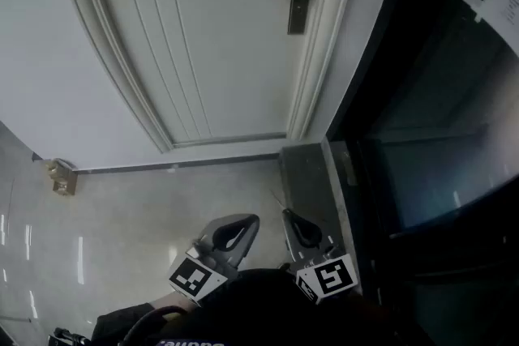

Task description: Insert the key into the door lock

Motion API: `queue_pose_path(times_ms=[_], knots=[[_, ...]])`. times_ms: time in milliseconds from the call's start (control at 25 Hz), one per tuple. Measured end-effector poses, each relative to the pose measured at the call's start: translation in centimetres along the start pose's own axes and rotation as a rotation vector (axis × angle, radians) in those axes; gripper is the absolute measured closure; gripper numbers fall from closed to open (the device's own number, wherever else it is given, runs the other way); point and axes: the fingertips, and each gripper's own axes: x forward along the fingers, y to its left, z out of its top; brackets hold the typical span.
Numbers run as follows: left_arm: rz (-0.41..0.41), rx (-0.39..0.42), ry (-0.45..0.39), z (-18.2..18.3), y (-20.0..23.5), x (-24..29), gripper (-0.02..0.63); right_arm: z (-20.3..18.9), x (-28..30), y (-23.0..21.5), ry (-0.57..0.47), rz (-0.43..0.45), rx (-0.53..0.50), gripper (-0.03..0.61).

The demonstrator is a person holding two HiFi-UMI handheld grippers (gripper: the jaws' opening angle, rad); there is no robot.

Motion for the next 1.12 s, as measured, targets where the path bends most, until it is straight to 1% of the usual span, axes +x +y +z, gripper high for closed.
queue_pose_path(times_ms=[560, 840, 1120], knots=[[0.007, -0.01, 0.004, -0.2, -0.4, 0.1, 0.594, -0.3, -0.5, -0.3, 0.008, 0.002, -0.004, 0.566], [0.017, -0.005, 0.006, -0.3, -1.4, 1.6, 0.594, -0.2, -1.3, -2.5, -0.013, 0.005, -0.021, 0.566], [0.036, 0.0, 0.025, -0.5, -2.2, 4.3, 0.594, -0.1, -1.9, -5.6, -0.013, 0.011, 0.003, 0.566]])
